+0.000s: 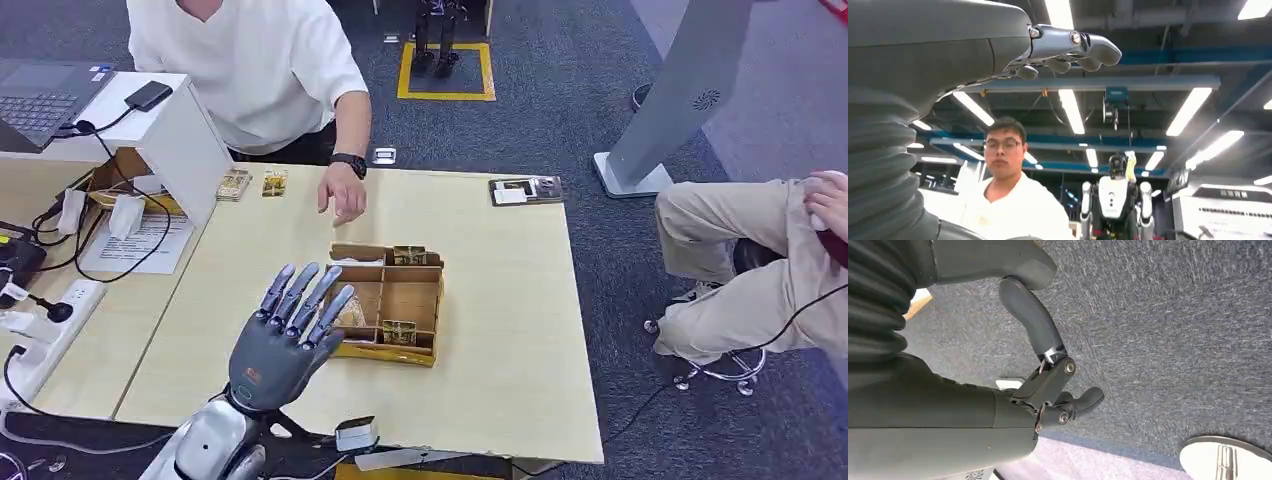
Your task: Pass the card to the sensor for recognition and then transmit it.
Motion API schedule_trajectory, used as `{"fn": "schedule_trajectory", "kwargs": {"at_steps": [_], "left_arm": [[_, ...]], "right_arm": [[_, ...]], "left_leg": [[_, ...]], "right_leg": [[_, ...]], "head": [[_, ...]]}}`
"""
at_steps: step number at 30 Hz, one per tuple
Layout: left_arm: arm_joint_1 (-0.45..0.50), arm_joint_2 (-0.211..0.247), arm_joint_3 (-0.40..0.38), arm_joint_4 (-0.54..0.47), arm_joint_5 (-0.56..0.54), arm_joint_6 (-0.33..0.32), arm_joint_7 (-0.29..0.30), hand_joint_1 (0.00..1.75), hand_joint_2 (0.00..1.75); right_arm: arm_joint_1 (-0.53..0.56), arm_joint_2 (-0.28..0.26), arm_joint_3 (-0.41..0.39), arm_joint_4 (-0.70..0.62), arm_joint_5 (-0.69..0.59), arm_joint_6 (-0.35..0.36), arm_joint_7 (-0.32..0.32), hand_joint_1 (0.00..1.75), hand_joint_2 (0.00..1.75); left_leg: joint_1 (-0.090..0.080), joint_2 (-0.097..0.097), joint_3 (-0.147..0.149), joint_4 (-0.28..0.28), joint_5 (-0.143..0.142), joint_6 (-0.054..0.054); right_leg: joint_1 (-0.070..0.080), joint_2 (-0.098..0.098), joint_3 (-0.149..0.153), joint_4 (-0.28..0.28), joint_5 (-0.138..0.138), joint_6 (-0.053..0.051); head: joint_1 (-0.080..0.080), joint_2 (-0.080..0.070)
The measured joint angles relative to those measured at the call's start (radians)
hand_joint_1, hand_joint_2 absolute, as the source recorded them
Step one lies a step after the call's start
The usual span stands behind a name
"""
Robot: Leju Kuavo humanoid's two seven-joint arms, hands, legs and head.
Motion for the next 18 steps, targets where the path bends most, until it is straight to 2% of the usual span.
{"fn": "schedule_trajectory", "kwargs": {"at_steps": [9, 18], "left_arm": [[-0.007, -0.002, -0.045, 0.075, 0.000, -0.001, 0.020, 0.00, 1.75], [-0.028, -0.001, -0.115, 0.152, 0.000, 0.000, 0.071, 0.00, 1.75]], "right_arm": [[0.000, 0.002, 0.000, 0.000, 0.000, 0.000, -0.009, 0.00, 1.75], [0.000, 0.005, 0.000, 0.000, 0.000, 0.000, -0.011, 0.00, 1.75]], "left_leg": [[0.000, 0.000, 0.000, 0.000, 0.000, 0.000], [0.000, 0.000, 0.000, 0.000, 0.000, 0.000]], "right_leg": [[0.000, 0.000, 0.000, 0.000, 0.000, 0.000], [0.000, 0.000, 0.000, 0.000, 0.000, 0.000]], "head": [[0.000, 0.000], [0.000, 0.000]]}}
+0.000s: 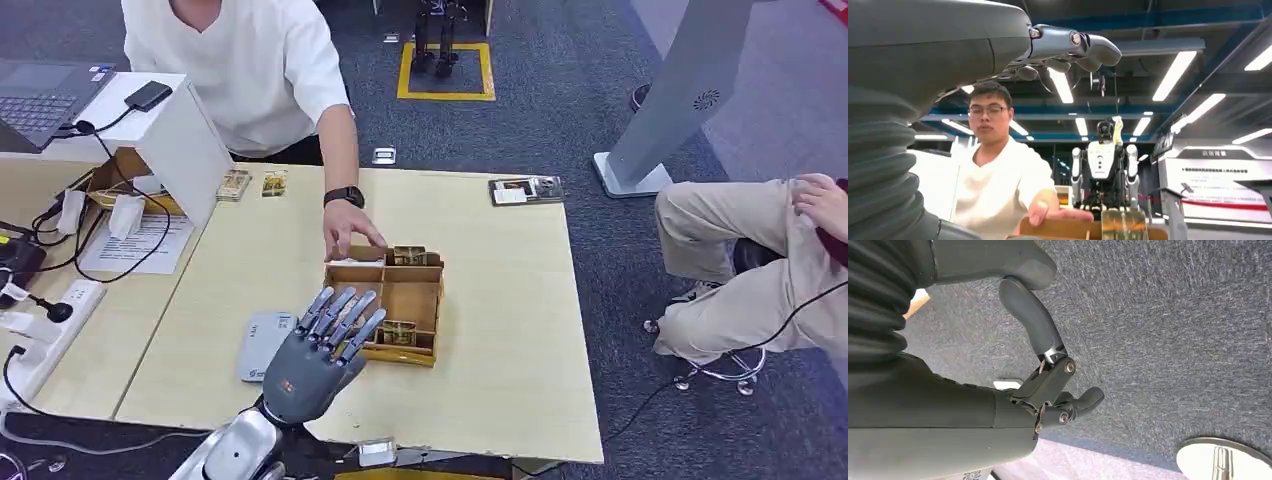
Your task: Pass the card to the sensor for recognition and then transmit it.
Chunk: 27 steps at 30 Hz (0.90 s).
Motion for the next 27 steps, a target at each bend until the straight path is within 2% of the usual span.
{"fn": "schedule_trajectory", "kwargs": {"at_steps": [7, 12, 17, 19, 21, 27], "left_arm": [[-0.021, 0.002, -0.032, 0.041, 0.000, 0.000, 0.027, 0.00, 1.75], [-0.100, 0.009, -0.155, 0.108, 0.000, 0.000, 0.249, 0.00, 1.75], [-0.179, 0.006, -0.335, 0.244, 0.000, 0.000, 0.474, 0.00, 1.75], [-0.195, -0.001, -0.390, 0.298, 0.000, 0.000, 0.504, 0.00, 1.75], [-0.205, -0.008, -0.423, 0.343, 0.000, 0.000, 0.506, 0.00, 1.75], [-0.223, -0.029, -0.463, 0.442, 0.000, 0.000, 0.503, 0.00, 1.75]], "right_arm": [[0.000, 0.001, 0.000, 0.000, 0.000, 0.000, 0.000, 0.00, 1.75], [-0.002, 0.002, 0.000, 0.000, 0.001, 0.000, 0.000, 0.00, 1.75], [-0.002, 0.002, 0.000, 0.000, 0.001, 0.000, 0.001, 0.00, 1.75], [-0.002, 0.002, 0.000, 0.000, 0.001, 0.000, 0.001, 0.00, 1.75], [-0.002, 0.003, 0.000, 0.000, 0.001, 0.000, 0.001, 0.00, 1.75], [-0.002, 0.003, 0.000, 0.000, 0.001, 0.000, 0.001, 0.00, 1.75]], "left_leg": [[0.000, 0.000, 0.000, 0.000, 0.000, 0.000], [0.000, 0.000, 0.000, 0.000, 0.000, 0.000], [0.000, 0.000, 0.000, 0.000, 0.000, 0.000], [0.000, 0.000, 0.000, 0.000, 0.000, 0.000], [0.000, 0.000, 0.000, 0.000, 0.000, 0.000], [0.000, 0.000, 0.000, 0.000, 0.000, 0.000]], "right_leg": [[0.000, 0.000, 0.000, 0.000, 0.000, 0.000], [0.000, -0.001, 0.000, 0.000, 0.000, 0.000], [0.000, 0.000, 0.000, 0.000, 0.000, 0.000], [0.000, 0.000, 0.000, 0.000, 0.000, 0.000], [0.000, 0.000, 0.000, 0.000, 0.000, 0.000], [0.000, 0.000, 0.000, 0.000, 0.000, 0.000]], "head": [[0.000, 0.000], [0.000, 0.000], [0.000, 0.000], [0.000, 0.000], [0.000, 0.000], [0.000, 0.000]]}}
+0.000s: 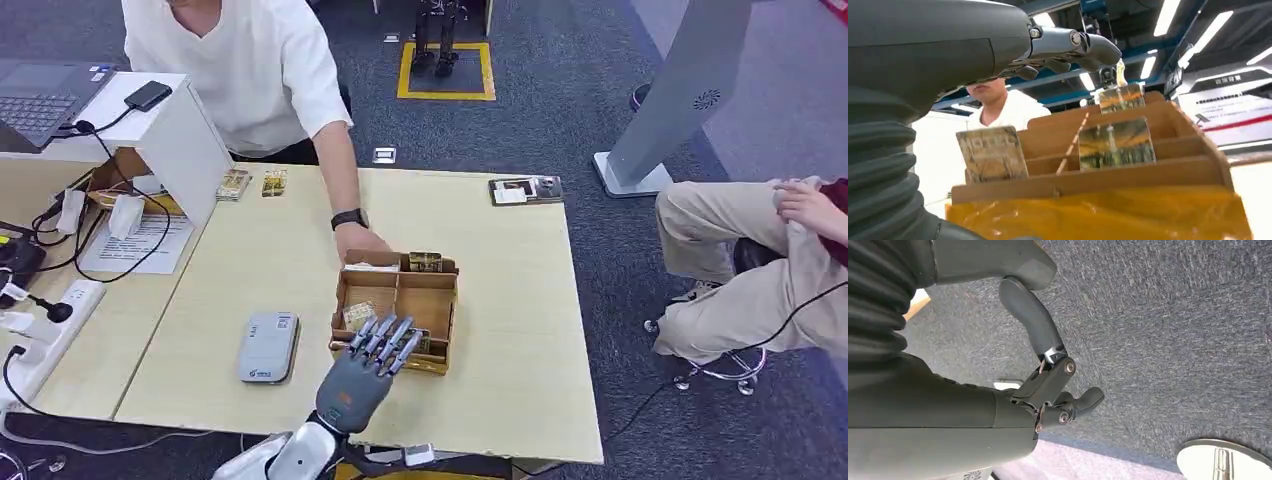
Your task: Pass the card to the sensor for recognition and then transmit it.
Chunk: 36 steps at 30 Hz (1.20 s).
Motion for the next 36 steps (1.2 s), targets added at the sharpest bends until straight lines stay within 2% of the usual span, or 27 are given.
{"fn": "schedule_trajectory", "kwargs": {"at_steps": [4, 8, 11, 26, 30, 36], "left_arm": [[-0.007, -0.006, -0.015, 0.032, 0.000, 0.000, -0.002, 0.00, 1.75], [-0.007, -0.019, -0.017, 0.063, 0.000, 0.000, -0.044, 0.00, 1.75], [-0.006, -0.024, -0.017, 0.077, 0.000, 0.000, -0.052, 0.00, 1.75], [-0.006, -0.003, -0.010, 0.056, 0.000, 0.002, -0.007, 0.00, 1.75], [-0.009, 0.016, 0.017, 0.028, 0.000, 0.003, 0.009, 0.00, 1.75], [-0.008, 0.031, 0.047, 0.005, 0.000, 0.003, 0.001, 0.00, 1.75]], "right_arm": [[0.000, 0.000, 0.000, 0.000, 0.000, 0.000, 0.000, 0.00, 1.75], [0.000, 0.000, 0.000, 0.000, 0.000, 0.000, 0.000, 0.00, 1.75], [0.000, 0.000, 0.000, 0.000, -0.001, 0.000, 0.000, 0.00, 1.75], [0.003, 0.000, 0.000, 0.000, -0.011, 0.000, 0.011, 0.00, 1.75], [0.004, 0.000, 0.000, 0.000, -0.013, 0.000, 0.013, 0.00, 1.75], [0.004, 0.000, 0.000, 0.000, -0.020, 0.000, 0.013, 0.00, 1.75]], "left_leg": [[0.000, 0.000, 0.000, 0.000, 0.000, 0.000], [0.000, 0.000, 0.000, 0.000, 0.000, 0.000], [0.000, 0.000, 0.000, 0.000, 0.000, 0.000], [0.000, 0.000, 0.000, 0.000, 0.000, 0.000], [0.000, 0.000, 0.000, 0.000, 0.000, 0.000], [0.000, 0.000, 0.000, 0.000, 0.000, 0.000]], "right_leg": [[0.000, 0.000, 0.000, 0.000, 0.000, 0.000], [0.000, 0.000, 0.000, 0.000, 0.000, 0.000], [0.000, 0.000, 0.000, 0.000, 0.000, 0.000], [0.000, 0.000, 0.000, 0.000, 0.000, 0.000], [0.000, 0.000, 0.000, 0.000, 0.000, 0.000], [0.000, 0.000, 0.000, 0.000, 0.000, 0.000]], "head": [[0.000, 0.000], [0.000, 0.000], [0.000, 0.000], [0.000, 0.000], [0.000, 0.000], [0.000, 0.000]]}}
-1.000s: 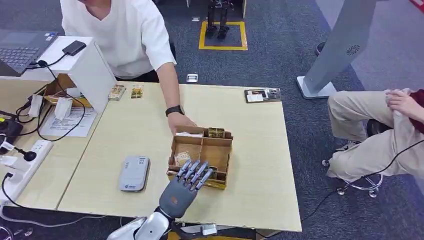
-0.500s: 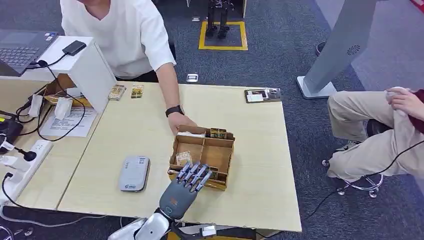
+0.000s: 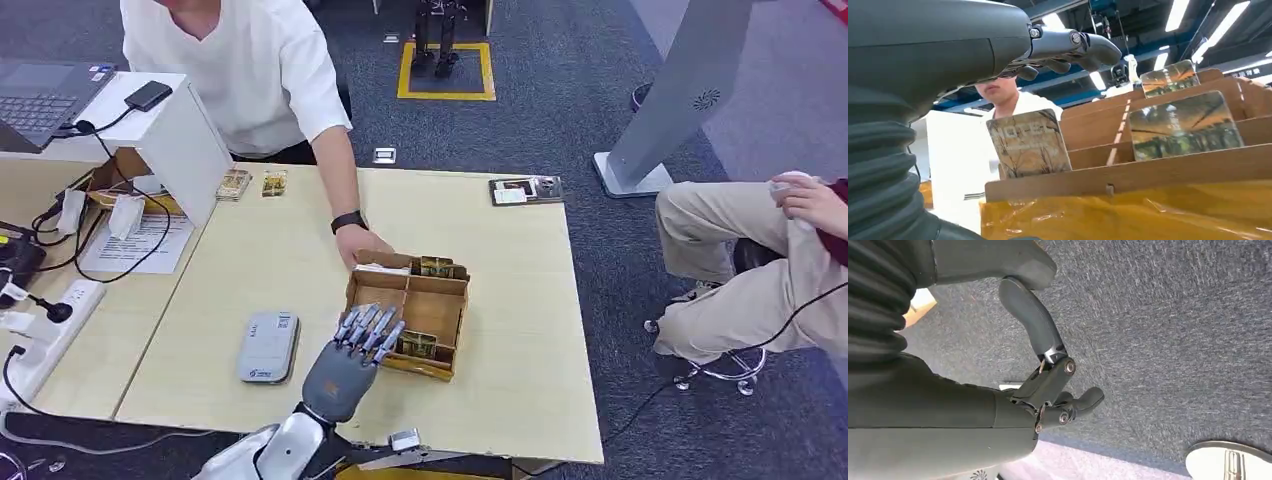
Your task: Pass the card to the sensor for recognition and then transmit it.
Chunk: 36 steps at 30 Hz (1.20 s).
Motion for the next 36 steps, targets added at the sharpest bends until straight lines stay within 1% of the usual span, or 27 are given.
{"fn": "schedule_trajectory", "kwargs": {"at_steps": [8, 20, 21, 22, 23, 24, 27, 29, 30, 32, 34, 36], "left_arm": [[-0.001, 0.008, 0.024, -0.008, 0.000, 0.000, 0.003, 0.00, 1.75], [0.000, 0.010, 0.036, -0.008, 0.000, 0.000, 0.012, 0.00, 1.75], [0.000, 0.010, 0.039, -0.008, 0.000, 0.000, 0.011, 0.26, 1.75], [0.001, 0.010, 0.041, -0.008, 0.000, 0.000, 0.006, 0.72, 1.75], [0.002, 0.009, 0.044, -0.008, 0.000, 0.000, -0.004, 1.34, 1.75], [0.005, 0.009, 0.048, -0.008, 0.000, 0.000, -0.014, 1.47, 1.75], [0.016, 0.006, 0.075, -0.008, 0.000, 0.000, -0.034, 1.50, 1.75], [0.018, 0.005, 0.091, -0.008, 0.000, 0.000, -0.043, 1.57, 1.75], [0.019, 0.005, 0.098, -0.008, 0.000, 0.000, -0.044, 1.54, 1.75], [0.024, 0.003, 0.112, -0.008, 0.000, 0.000, -0.054, 1.54, 1.75], [0.028, 0.000, 0.119, -0.008, 0.000, 0.000, -0.060, 1.59, 1.75], [0.029, -0.003, 0.130, -0.008, 0.000, 0.000, -0.062, 1.59, 1.75]], "right_arm": [[0.001, 0.000, 0.001, 0.000, -0.005, 0.000, 0.000, 0.00, 1.75], [0.001, 0.000, 0.007, 0.000, -0.015, 0.000, 0.001, 0.00, 1.75], [0.001, 0.000, 0.008, 0.000, -0.015, 0.000, 0.001, 0.00, 1.75], [0.001, 0.000, 0.009, 0.000, -0.016, 0.000, 0.001, 0.00, 1.75], [0.001, 0.000, 0.010, 0.000, -0.019, 0.000, 0.001, 0.00, 1.75], [0.001, 0.000, 0.011, 0.000, -0.019, 0.000, 0.001, 0.00, 1.75], [0.002, 0.000, 0.011, 0.000, -0.020, 0.000, 0.001, 0.00, 1.75], [0.002, 0.000, 0.011, 0.000, -0.020, 0.000, 0.001, 0.00, 1.75], [0.002, 0.000, 0.011, 0.000, -0.020, 0.000, 0.001, 0.00, 1.75], [0.002, 0.000, 0.011, 0.000, -0.021, 0.000, 0.001, 0.00, 1.75], [0.003, 0.000, 0.011, 0.000, -0.021, 0.000, 0.001, 0.00, 1.75], [0.003, 0.000, 0.011, 0.000, -0.021, 0.000, 0.001, 0.00, 1.75]], "left_leg": [[0.000, 0.000, 0.000, 0.000, 0.000, 0.000], [0.000, 0.000, 0.000, 0.000, 0.000, 0.000], [0.000, 0.000, 0.000, 0.000, 0.000, 0.000], [0.000, 0.000, 0.000, 0.000, 0.000, 0.000], [0.000, 0.000, 0.000, 0.000, 0.000, 0.000], [0.000, 0.000, 0.000, 0.000, 0.000, 0.000], [0.000, 0.000, 0.000, 0.000, 0.000, 0.000], [0.000, 0.000, 0.000, 0.000, 0.000, 0.000], [0.000, 0.000, 0.000, 0.000, 0.000, 0.000], [0.000, 0.000, 0.000, 0.000, 0.000, 0.000], [0.000, 0.000, 0.000, 0.000, 0.000, 0.000], [0.000, 0.000, 0.000, 0.000, 0.000, 0.000]], "right_leg": [[0.000, 0.000, 0.000, 0.000, 0.000, 0.000], [0.000, 0.000, 0.000, 0.000, 0.000, 0.000], [0.000, 0.000, 0.000, 0.000, 0.000, 0.000], [0.000, 0.000, 0.000, 0.000, 0.000, 0.000], [0.000, 0.000, 0.000, 0.000, 0.000, 0.000], [0.000, 0.000, 0.000, 0.000, 0.000, 0.000], [0.000, 0.000, 0.000, 0.000, 0.000, 0.000], [0.000, 0.000, 0.000, 0.000, 0.000, 0.000], [0.000, 0.000, 0.000, 0.000, 0.000, 0.000], [0.000, 0.000, 0.000, 0.000, 0.000, 0.000], [0.000, 0.000, 0.000, 0.000, 0.000, 0.000], [0.000, 0.000, 0.000, 0.000, 0.000, 0.000]], "head": [[0.000, 0.000], [0.000, 0.000], [0.000, 0.000], [0.000, 0.000], [0.000, 0.000], [0.000, 0.000], [0.000, 0.000], [0.000, 0.000], [0.000, 0.000], [0.000, 0.000], [0.000, 0.000], [0.000, 0.000]]}}
